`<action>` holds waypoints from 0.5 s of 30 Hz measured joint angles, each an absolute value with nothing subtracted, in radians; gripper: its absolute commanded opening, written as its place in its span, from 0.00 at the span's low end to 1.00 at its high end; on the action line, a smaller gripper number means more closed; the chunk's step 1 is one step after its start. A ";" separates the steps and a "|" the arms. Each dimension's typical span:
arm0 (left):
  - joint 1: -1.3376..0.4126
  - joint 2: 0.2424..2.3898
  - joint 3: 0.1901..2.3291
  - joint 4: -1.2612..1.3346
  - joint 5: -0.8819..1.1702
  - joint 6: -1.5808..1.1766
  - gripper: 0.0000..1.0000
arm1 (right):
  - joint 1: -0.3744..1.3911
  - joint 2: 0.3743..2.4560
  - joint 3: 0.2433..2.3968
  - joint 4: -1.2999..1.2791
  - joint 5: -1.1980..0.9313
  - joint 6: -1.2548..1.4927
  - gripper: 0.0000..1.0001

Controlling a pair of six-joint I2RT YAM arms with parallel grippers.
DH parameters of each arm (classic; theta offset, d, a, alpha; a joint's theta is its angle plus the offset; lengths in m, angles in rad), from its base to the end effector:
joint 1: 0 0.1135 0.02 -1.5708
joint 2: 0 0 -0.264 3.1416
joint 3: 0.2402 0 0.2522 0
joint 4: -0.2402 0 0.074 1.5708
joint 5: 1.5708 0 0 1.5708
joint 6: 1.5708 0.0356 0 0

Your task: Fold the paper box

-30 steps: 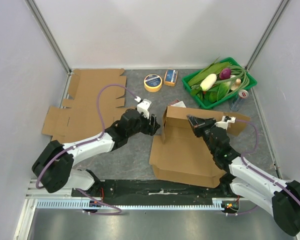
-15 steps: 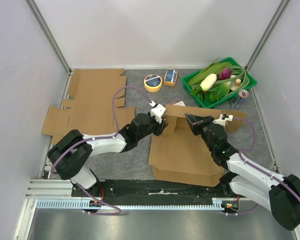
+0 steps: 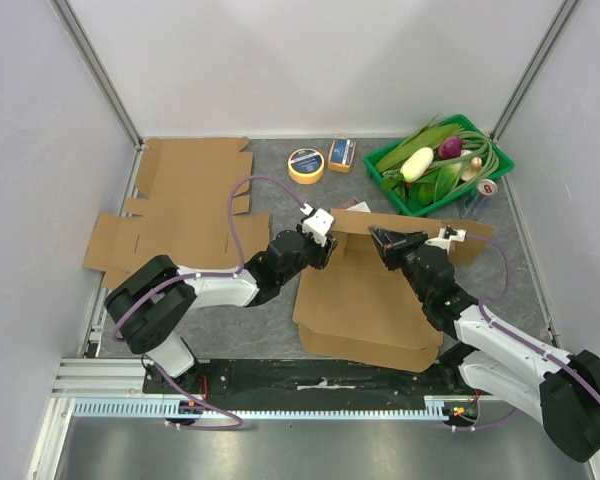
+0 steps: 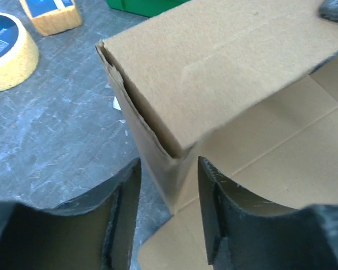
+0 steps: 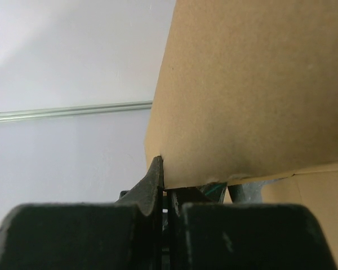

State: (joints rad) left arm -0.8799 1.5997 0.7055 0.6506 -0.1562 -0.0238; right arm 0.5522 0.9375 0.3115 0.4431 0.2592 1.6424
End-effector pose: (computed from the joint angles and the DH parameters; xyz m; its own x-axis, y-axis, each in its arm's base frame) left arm 0.2169 -0.2537 0.1976 -0.1695 0.1681 -0.9711 0.6613 0.7500 0.0144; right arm 0.1785 0.0993 0.2117 -0.2806 0.9595 0.0239 0.1754 0.0268 0.9841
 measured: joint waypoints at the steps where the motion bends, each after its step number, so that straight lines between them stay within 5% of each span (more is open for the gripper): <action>1: -0.881 1.610 0.709 0.657 -0.162 -0.023 0.41 | 0.553 0.937 0.319 0.431 0.257 1.650 0.00; 7: -0.890 1.651 0.744 0.653 -0.290 -0.033 0.16 | 0.554 0.942 0.366 0.347 0.236 1.722 0.00; 9: -0.899 1.657 0.751 0.649 -0.335 -0.043 0.16 | 0.554 0.952 0.386 0.320 0.236 1.742 0.00; 12: -0.908 1.663 0.762 0.639 -0.385 -0.060 0.34 | 0.554 0.967 0.405 0.301 0.233 1.762 0.00; 15: -0.912 1.672 0.772 0.637 -0.412 -0.071 0.37 | 0.555 0.974 0.411 0.298 0.218 1.767 0.00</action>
